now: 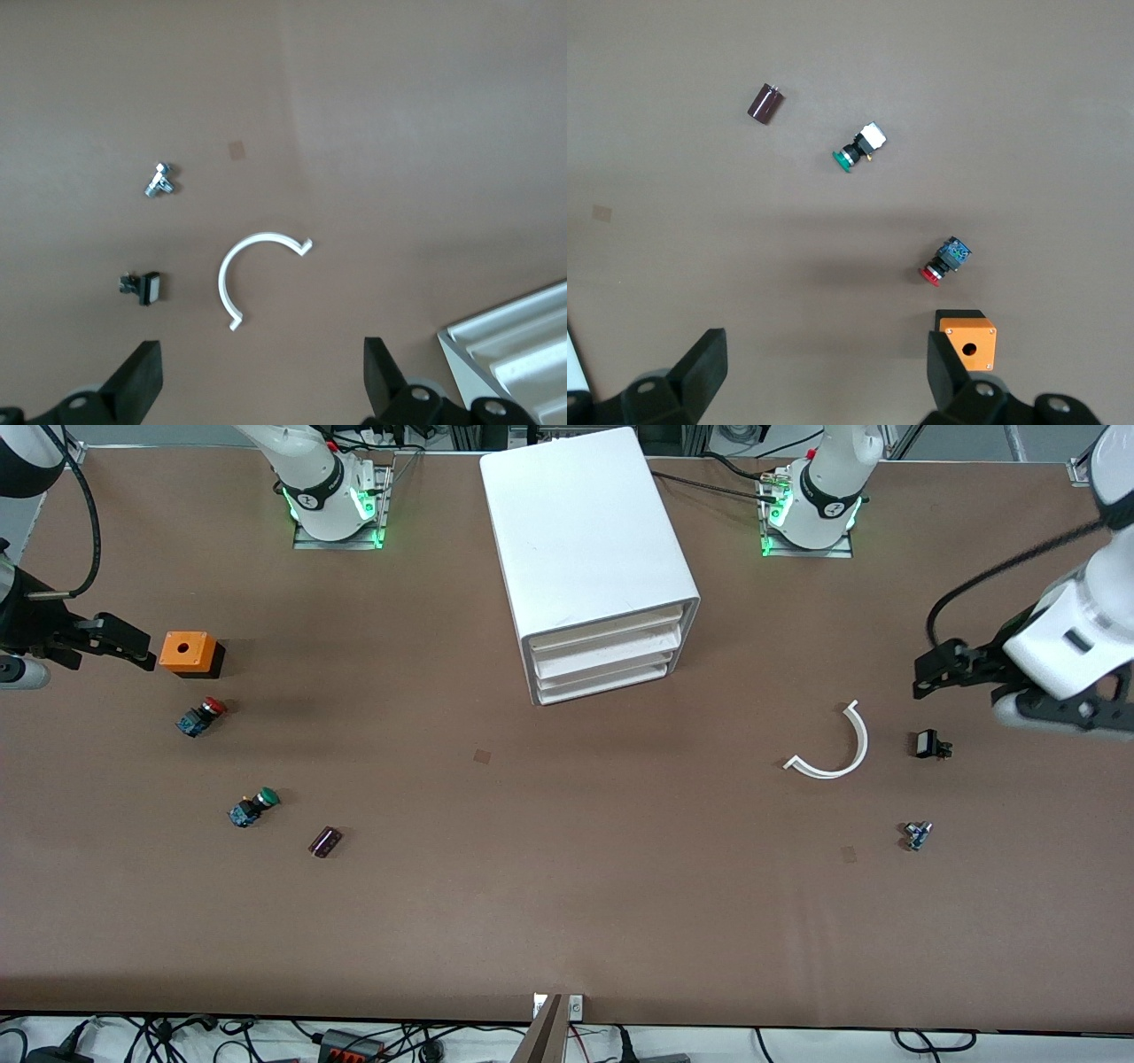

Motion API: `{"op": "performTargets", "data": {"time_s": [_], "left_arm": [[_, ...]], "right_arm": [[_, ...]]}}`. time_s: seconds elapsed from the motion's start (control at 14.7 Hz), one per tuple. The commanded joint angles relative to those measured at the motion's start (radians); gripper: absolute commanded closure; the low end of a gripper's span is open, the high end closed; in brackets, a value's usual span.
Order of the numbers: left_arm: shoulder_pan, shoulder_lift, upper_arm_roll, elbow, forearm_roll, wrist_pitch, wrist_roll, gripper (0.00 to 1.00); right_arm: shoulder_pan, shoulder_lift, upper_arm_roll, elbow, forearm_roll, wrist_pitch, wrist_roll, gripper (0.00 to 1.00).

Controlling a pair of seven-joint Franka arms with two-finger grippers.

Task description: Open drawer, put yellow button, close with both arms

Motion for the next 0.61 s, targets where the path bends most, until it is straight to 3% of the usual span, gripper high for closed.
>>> {"op": "performTargets", "data": {"time_s": [0.0,0.54], "left_arm": [[-0.030,-0.110,0.030,-0.171,0.008,0.088,0.020,0.00],[-0.018,-0.121,0.019,-0.186,0.010,0.088,0.002,0.00]], "right_arm": [[-0.005,-0.032,0.005,-0.036,-0.015,0.018,-0.011,0.00],[-0.003,-0.026,0.005,-0.025,-0.021,0.011,-0.010,0.00]]}}
